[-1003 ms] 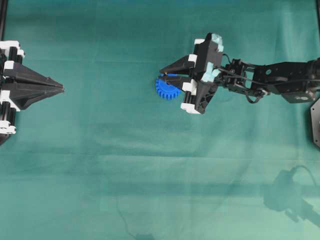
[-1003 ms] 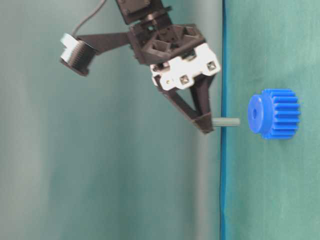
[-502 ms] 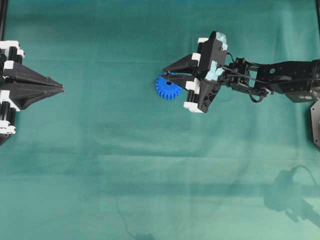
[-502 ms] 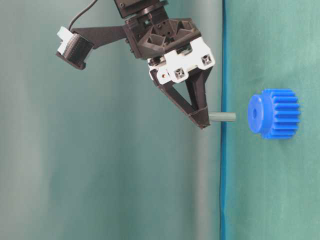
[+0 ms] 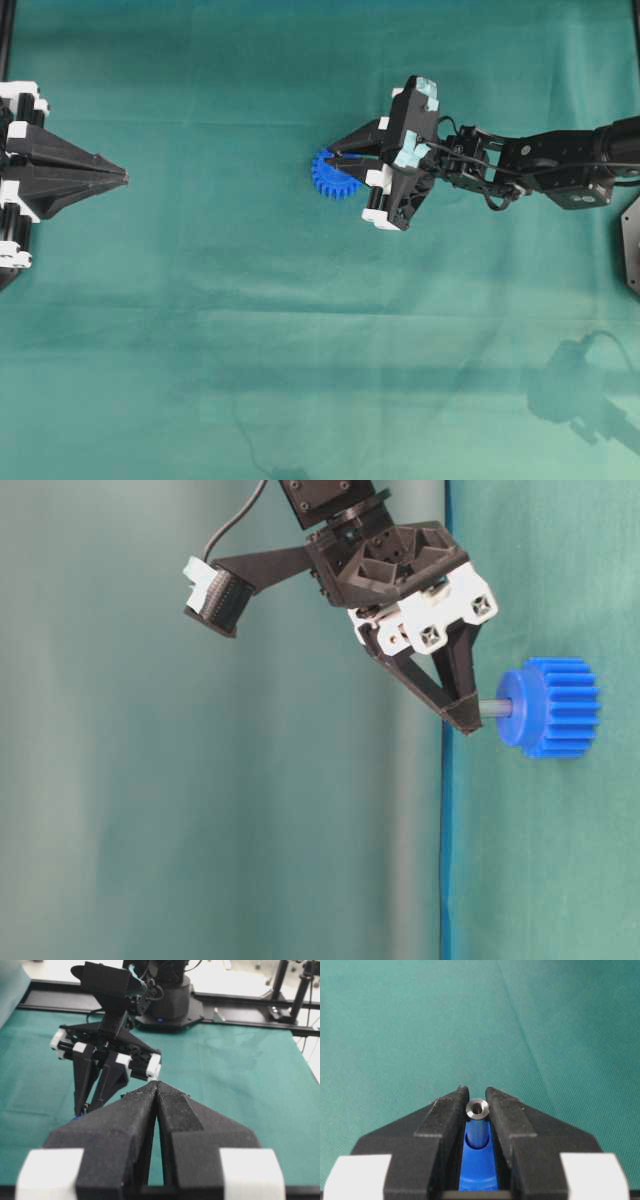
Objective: Insert the shaft placed at a random location into the center hole of the small gear at another random location.
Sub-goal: 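Lower the shaft into the gear's center hole with the right gripper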
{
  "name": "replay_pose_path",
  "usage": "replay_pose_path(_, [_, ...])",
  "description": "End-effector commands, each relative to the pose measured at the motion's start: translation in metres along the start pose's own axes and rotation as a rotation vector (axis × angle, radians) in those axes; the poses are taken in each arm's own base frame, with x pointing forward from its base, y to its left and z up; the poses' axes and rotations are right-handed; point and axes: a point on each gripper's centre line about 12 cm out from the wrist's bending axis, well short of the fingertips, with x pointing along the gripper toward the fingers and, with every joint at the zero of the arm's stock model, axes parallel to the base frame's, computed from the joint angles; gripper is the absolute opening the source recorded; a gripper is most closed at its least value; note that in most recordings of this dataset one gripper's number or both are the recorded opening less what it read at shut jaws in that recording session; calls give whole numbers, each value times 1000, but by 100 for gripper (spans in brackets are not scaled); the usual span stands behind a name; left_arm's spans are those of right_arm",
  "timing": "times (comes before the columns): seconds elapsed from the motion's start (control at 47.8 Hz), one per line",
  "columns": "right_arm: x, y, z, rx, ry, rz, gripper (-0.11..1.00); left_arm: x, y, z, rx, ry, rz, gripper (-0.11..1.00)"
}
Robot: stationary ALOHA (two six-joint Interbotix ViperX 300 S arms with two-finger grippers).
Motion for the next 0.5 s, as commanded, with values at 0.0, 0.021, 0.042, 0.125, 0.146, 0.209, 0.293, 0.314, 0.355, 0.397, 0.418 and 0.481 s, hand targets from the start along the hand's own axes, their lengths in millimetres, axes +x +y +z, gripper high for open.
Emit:
replay_pose_path(0.0, [-1, 1, 13, 6, -43, 1, 15, 2, 0, 3, -3, -9, 2, 0])
replay_pose_path(0.021, [-1, 1, 12, 6, -41, 1, 15, 2, 0, 4, -2, -11, 0, 0])
replay_pose_path(0.042, [-1, 1, 13, 6, -43, 1, 15, 2, 0, 4, -2, -11, 1, 0])
replay_pose_path(0.125, [-1, 1, 12, 6, -40, 1, 15, 2, 0, 3, -2, -8, 0, 0])
replay_pose_path(0.146, [0, 1, 12, 6, -41, 1, 15, 2, 0, 4, -3, -9, 0, 0])
replay_pose_path(0.209, [0, 0, 9, 5, -34, 0, 15, 2, 0, 3, -3, -8, 0, 0])
replay_pose_path(0.293, [2, 0, 7, 6, -29, -1, 15, 2, 0, 4, -3, -9, 0, 0])
replay_pose_path(0.314, [3, 0, 7, 4, -26, -2, 15, 2, 0, 3, -2, -8, 1, 0])
replay_pose_path(0.355, [4, 0, 6, 4, -25, -2, 15, 2, 0, 4, -2, -9, 0, 0])
replay_pose_path(0.397, [5, 0, 4, 4, -18, -3, 15, 2, 0, 3, -2, -8, 0, 0])
replay_pose_path(0.418, [6, 0, 4, 4, -18, -3, 15, 2, 0, 4, -2, -9, 0, 0])
replay_pose_path(0.481, [7, 0, 2, 3, -14, -4, 15, 2, 0, 3, -3, -8, 0, 0])
